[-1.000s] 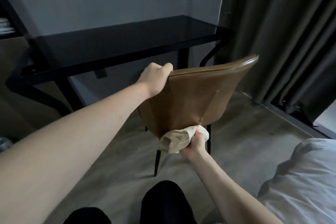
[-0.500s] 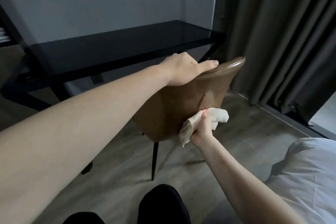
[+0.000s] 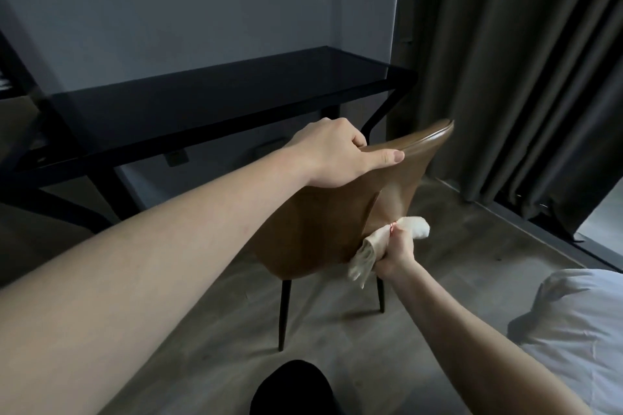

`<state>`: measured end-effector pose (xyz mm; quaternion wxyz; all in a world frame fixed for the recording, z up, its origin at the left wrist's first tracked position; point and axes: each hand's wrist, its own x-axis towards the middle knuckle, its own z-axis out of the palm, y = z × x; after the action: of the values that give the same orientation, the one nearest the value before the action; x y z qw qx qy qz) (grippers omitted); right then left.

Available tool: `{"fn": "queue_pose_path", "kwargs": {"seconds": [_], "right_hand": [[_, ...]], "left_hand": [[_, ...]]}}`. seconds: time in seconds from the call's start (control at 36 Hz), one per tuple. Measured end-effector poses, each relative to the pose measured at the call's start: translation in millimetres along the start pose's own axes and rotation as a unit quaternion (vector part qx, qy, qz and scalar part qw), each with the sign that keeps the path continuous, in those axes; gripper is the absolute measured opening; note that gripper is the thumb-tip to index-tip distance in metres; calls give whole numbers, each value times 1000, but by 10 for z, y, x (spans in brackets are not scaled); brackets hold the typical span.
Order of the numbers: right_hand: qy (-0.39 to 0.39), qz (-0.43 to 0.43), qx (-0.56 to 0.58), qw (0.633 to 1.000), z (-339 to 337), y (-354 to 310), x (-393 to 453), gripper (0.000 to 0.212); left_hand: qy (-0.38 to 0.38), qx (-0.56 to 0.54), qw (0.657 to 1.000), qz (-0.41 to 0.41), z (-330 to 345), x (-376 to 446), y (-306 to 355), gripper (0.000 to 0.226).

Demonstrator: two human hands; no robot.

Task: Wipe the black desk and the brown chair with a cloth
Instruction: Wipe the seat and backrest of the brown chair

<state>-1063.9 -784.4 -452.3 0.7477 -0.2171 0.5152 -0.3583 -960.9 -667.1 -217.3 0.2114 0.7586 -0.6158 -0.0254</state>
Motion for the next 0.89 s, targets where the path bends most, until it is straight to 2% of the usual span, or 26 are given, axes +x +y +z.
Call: {"fn": "queue_pose_path", "kwargs": {"seconds": [0.03,0.06,0.14,0.17,0.25,0.28,0.33,0.39,0.5,0.58,0.67,0.75,0.89], "right_hand": [[-5,18,10,1000,11,-136,-72,70],[-23,11,19,999,24,-281,-94,74],[-71,-43,12,996,101,-651,-504,78],[-91,-60,4,994,92,-726,-586,76],[-118,-107,-12,987,69,-992,-796,52],[-138,-123,-5,983,68,-1032,-826,51],[-147,-128,-14,981,85,-1062,-857,65],[-113,-123,-16,986,97,-997,-715,80],[-81,-125,-17,989,108,-763,-418,83],[-28,-84,-41,995,3,-509,356,91],[-20,-21,-50,998,-43,-221,581,77],[-40,-48,-69,996,-96,32,718,53],[-44,10,6,999,-168,403,1151,55]], "left_hand": [[0,0,1000,-2,-6,-12,9,77],[1,-1,1000,-6,-11,-21,15,80],[0,2,1000,-24,-20,-49,34,82],[-1,4,1000,-27,-29,-60,42,80],[2,10,999,-32,-54,-90,76,77],[2,11,999,-34,-60,-95,85,76],[-2,15,999,-36,-66,-101,94,74],[-5,18,999,-36,-64,-102,98,74],[-1,16,999,-33,-42,-76,69,77],[-3,12,999,-29,-27,-66,53,76],[-9,10,1000,-20,-30,-50,60,77],[-9,6,1000,-10,-34,-42,70,76],[-11,-12,1000,-7,-18,-7,40,74]]}}
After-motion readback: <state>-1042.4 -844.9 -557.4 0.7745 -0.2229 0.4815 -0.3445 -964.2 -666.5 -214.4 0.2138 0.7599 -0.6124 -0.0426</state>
